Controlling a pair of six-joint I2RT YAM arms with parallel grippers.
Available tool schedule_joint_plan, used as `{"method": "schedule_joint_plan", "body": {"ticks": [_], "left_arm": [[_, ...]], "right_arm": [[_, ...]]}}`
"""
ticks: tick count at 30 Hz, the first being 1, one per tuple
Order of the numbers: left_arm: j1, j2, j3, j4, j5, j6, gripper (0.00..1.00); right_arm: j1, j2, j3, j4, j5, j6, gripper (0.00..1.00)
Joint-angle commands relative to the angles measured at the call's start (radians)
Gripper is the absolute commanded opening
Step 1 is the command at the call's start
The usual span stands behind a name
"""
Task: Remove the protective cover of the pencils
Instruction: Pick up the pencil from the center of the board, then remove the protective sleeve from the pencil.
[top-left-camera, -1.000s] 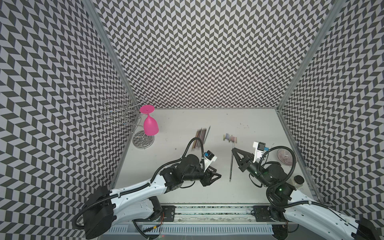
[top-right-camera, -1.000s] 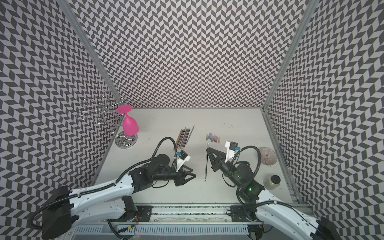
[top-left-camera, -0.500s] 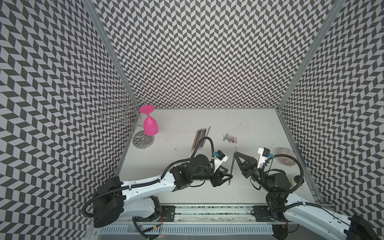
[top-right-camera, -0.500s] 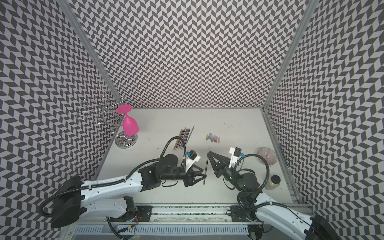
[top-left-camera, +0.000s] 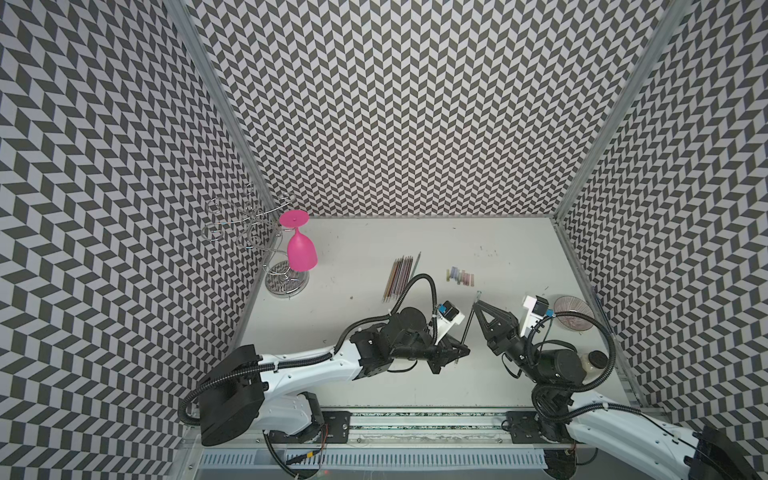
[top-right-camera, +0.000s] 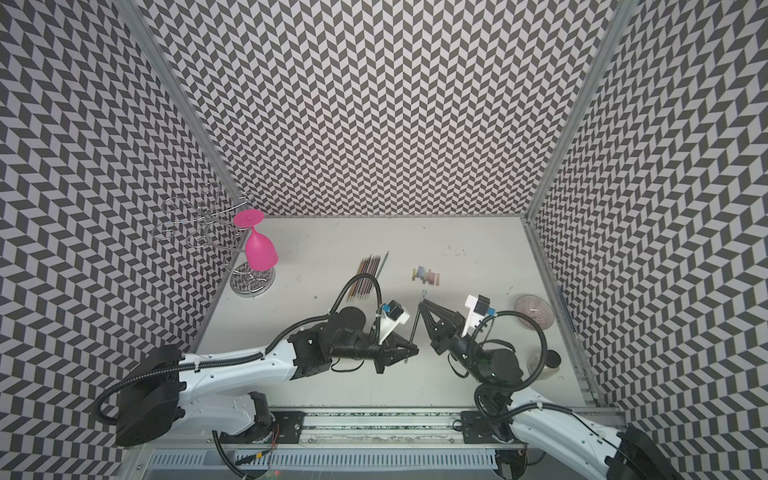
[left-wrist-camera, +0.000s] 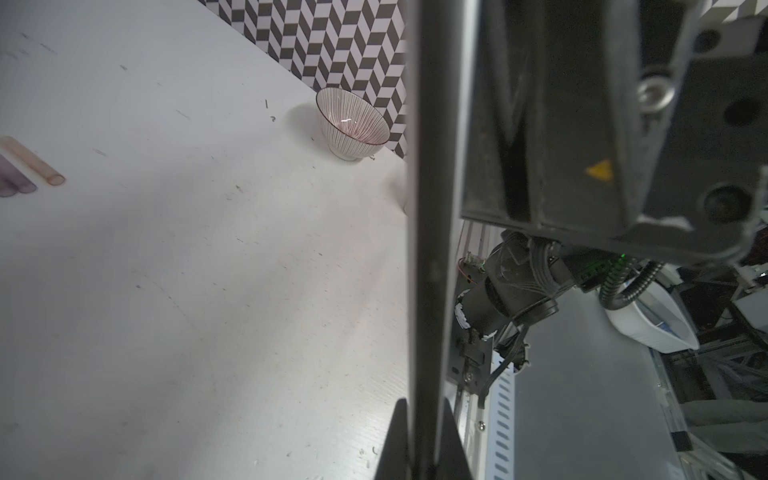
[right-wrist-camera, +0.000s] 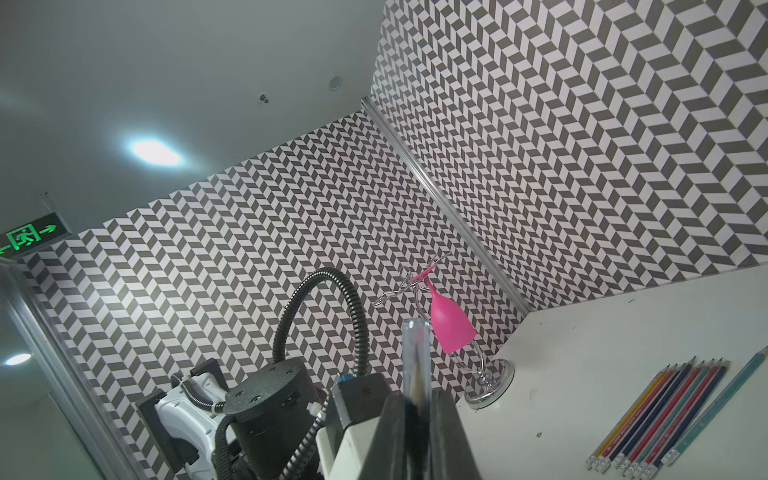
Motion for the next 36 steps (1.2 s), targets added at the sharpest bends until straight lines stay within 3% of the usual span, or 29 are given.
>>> {"method": "schedule_joint_plan", "body": {"ticks": [1,3,5,6,9,11,19,21,26,30,36], "left_arm": [[0.011,-0.001,0.021,-0.025,-0.030,-0.001,0.00],[0.029,-0.007,0.008,-0.066,-0.056,-0.001,0.00],[0.061,-0.013,-0.009,-0.121,-0.088,0.012,0.00],[0.082,-0.014,-0.017,-0.157,-0.108,0.023,0.00],[0.122,-0.002,-0.020,-0.286,-0.202,0.064,0.00],[0.130,0.009,-0.016,-0.348,-0.245,0.084,0.00],[0.061,-0.008,-0.026,-0.409,-0.269,0.095,0.00],[0.054,-0.014,-0.032,-0.409,-0.269,0.094,0.00],[0.050,-0.032,-0.044,-0.412,-0.269,0.086,0.00],[0.048,-0.045,-0.050,-0.417,-0.279,0.084,0.00],[0.048,-0.053,-0.052,-0.408,-0.281,0.087,0.00]], "right_arm": [[-0.001,-0.021,0.013,-0.078,0.082,0.043,0.07],[-0.006,-0.046,0.051,-0.262,0.171,0.069,0.33],[-0.022,-0.068,0.124,-0.494,0.226,0.054,0.48],[-0.035,-0.069,0.172,-0.584,0.232,0.023,0.51],[-0.084,-0.059,0.267,-0.797,0.213,-0.058,0.51],[-0.126,-0.036,0.323,-0.889,0.155,-0.111,0.45],[-0.217,0.253,0.639,-1.195,-0.247,-0.322,0.35],[-0.218,0.292,0.670,-1.229,-0.289,-0.340,0.26],[-0.222,0.318,0.633,-1.167,-0.332,-0.300,0.25],[-0.225,0.312,0.594,-1.133,-0.327,-0.276,0.32],[-0.224,0.330,0.526,-0.998,-0.452,-0.195,0.33]]}}
